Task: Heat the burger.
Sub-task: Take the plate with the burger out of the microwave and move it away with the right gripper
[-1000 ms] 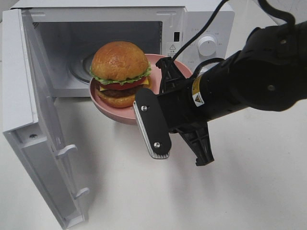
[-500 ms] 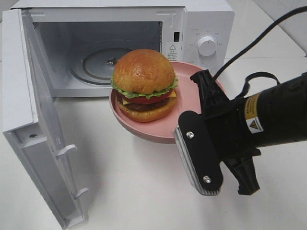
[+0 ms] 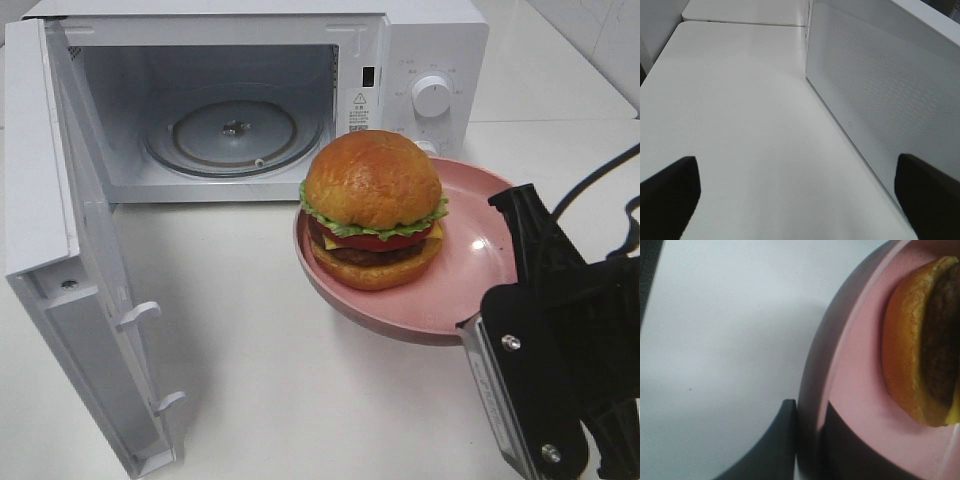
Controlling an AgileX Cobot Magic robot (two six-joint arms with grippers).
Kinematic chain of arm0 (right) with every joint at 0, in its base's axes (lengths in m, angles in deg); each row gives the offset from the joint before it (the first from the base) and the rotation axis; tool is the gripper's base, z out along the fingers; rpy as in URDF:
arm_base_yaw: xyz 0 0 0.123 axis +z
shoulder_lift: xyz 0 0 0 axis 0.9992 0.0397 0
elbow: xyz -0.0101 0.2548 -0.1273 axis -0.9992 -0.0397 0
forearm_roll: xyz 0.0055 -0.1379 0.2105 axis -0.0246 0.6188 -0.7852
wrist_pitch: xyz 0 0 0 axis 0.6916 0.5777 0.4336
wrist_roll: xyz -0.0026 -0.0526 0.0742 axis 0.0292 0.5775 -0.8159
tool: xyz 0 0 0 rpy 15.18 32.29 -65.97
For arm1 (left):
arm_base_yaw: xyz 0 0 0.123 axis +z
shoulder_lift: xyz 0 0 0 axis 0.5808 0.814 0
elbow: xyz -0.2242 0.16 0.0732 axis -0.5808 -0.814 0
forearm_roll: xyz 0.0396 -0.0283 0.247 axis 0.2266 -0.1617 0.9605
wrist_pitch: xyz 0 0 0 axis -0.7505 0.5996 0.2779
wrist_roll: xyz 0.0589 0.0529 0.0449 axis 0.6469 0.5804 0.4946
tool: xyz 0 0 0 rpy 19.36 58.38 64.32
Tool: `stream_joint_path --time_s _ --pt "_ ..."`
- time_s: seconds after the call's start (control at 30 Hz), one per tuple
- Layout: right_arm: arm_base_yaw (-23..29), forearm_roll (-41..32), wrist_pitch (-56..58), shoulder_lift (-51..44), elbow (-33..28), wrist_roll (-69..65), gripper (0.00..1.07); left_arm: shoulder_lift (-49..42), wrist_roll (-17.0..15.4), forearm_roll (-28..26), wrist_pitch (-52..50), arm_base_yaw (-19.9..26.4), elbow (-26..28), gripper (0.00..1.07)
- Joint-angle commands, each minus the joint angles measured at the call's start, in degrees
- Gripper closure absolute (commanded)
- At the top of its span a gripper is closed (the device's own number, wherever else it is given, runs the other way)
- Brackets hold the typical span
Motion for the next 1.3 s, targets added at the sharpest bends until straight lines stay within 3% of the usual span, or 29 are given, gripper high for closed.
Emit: stream_joint_path --time_s 0.03,0.23,0.63,0.97,1.3 --pt "0.2 0.7 -1.0 -4.1 -1.3 -1.4 1.07 -0.9 0.0 -0.1 0.1 0.0 -0.2 0.09" --pt "0.2 1.7 2.8 -9.3 -3.6 -3.0 1.07 -0.9 0.0 -0.1 0.1 0.0 -0.2 0.09" --pt "0.2 14.8 18.1 -22.2 -6.1 -23.5 1.07 -0.9 0.0 -0.1 0.1 0.0 -0.2 0.09" --pt "0.2 23.6 26.6 -23.4 -7.3 -40.0 1.07 -0.9 0.0 -0.1 0.1 0.0 -0.2 0.09" --pt "0.2 28.0 31.9 -23.4 -8.0 -53.3 1.07 -0.9 0.0 -0.1 0.1 0.0 -0.2 0.09"
